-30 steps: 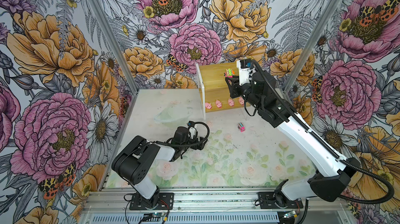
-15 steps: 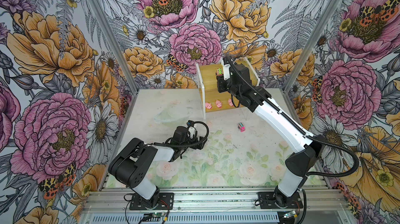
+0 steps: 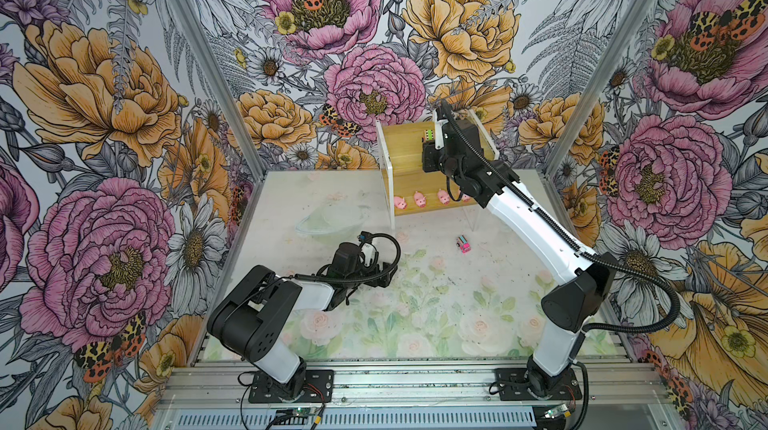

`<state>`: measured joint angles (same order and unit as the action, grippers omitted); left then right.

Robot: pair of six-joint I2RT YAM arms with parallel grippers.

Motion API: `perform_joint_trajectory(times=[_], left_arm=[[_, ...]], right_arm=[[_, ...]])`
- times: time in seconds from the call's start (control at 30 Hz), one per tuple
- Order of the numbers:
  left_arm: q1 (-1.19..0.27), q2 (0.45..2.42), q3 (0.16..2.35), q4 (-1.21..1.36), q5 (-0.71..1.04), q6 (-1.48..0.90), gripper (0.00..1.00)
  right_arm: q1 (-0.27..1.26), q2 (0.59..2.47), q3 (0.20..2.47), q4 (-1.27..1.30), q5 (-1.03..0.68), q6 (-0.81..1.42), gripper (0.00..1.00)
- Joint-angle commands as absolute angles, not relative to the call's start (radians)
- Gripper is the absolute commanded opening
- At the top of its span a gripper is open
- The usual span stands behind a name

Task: Place and organize the plastic toys onto the shelf
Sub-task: 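Set the pink truck beside the green trucks and open the right gripper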

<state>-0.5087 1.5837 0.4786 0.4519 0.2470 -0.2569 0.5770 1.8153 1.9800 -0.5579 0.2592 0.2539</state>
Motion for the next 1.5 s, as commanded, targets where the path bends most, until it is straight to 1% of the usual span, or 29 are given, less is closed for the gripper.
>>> perform_joint_trajectory(times=[0.0,0.53,0.87,1.0,1.1,1.2,1.47], left_arm=[[-0.515,1.562,0.469,0.454,0.220,-0.243,0.99],[-0.515,1.571,0.473,0.454,0.218,-0.242,0.99],[-0.515,1.571,0.473,0.455,0.219,-0.244,0.99],[-0.515,1.572,0.472,0.454,0.220,-0.244,0.99],[-0.515,1.572,0.472,0.454,0.219,-0.245,0.99],[-0.515,1.571,0.472,0.454,0.220,-0.244,0.99],[-0.515,1.568,0.471,0.454,0.218,-0.244,0.99]], right_arm=[[0.581,1.833,2.002,-0.574,0.257,0.273,0.22],[0.585,1.839,1.985,-0.574,0.213,0.273,0.23],[0.587,1.830,1.957,-0.572,0.221,0.273,0.26],[0.587,1.824,1.943,-0.572,0.226,0.272,0.29],[0.588,1.818,1.930,-0.572,0.229,0.272,0.39],[0.587,1.809,1.921,-0.572,0.231,0.272,0.44],[0.590,1.776,1.903,-0.572,0.211,0.262,0.53]])
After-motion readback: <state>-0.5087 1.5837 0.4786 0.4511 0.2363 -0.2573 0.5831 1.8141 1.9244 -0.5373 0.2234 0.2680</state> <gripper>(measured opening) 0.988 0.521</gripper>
